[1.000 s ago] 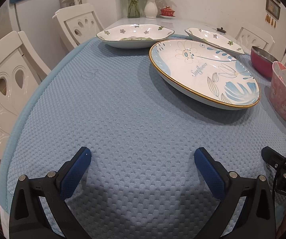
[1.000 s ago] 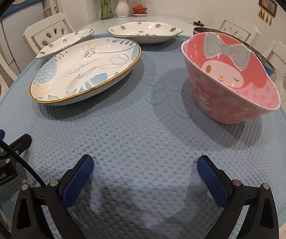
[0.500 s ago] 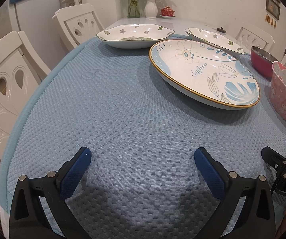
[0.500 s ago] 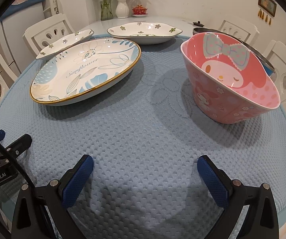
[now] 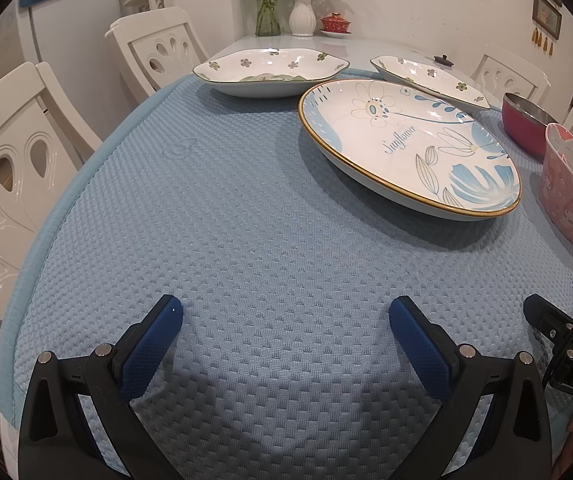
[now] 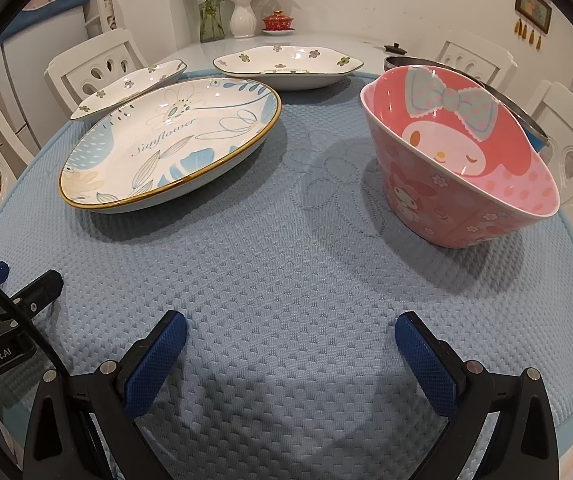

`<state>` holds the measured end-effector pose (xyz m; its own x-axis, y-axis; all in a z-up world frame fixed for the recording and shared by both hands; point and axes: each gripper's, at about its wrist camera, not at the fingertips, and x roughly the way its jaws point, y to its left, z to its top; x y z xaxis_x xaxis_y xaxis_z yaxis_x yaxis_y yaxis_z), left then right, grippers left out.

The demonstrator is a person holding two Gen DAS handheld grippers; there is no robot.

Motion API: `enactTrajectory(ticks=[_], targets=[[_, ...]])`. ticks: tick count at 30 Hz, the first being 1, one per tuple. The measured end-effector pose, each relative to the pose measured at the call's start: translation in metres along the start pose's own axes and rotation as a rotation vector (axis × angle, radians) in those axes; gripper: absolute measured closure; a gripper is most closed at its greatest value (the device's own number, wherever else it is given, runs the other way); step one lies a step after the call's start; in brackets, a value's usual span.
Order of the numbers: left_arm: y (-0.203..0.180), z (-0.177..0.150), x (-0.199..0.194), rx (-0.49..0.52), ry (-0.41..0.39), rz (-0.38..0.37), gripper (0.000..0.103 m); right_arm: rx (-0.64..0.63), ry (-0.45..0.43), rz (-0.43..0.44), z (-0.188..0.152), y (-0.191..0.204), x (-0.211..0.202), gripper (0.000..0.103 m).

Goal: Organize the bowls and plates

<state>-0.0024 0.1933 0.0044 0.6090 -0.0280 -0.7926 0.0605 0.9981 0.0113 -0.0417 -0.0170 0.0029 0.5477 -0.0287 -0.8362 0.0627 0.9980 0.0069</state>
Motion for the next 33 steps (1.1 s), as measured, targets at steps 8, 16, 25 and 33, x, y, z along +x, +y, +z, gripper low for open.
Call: enactTrajectory(ticks=[8, 16, 25, 33], targets=[[-0.003, 0.001, 0.001, -0.044, 0.001, 0.038, 0.0, 0.001, 0.001, 0.0, 0.0, 0.0, 0.0, 0.0], [-0.001, 0.001, -0.004, -0.088, 0.122, 0.047, 0.0, 0.002, 0.0, 0.001, 0.0, 0.0, 0.0, 0.0], [0.002, 0.011, 0.002, -0.025, 0.261, 0.009, 0.0, -0.004, 0.027, -0.002, 0.003, 0.0, 0.0, 0.0], [0.014, 0.029, -0.046, 0.059, 0.174, 0.029, 0.002, 0.072, 0.168, -0.025, 0.035, 0.012, -0.032, 0.0]])
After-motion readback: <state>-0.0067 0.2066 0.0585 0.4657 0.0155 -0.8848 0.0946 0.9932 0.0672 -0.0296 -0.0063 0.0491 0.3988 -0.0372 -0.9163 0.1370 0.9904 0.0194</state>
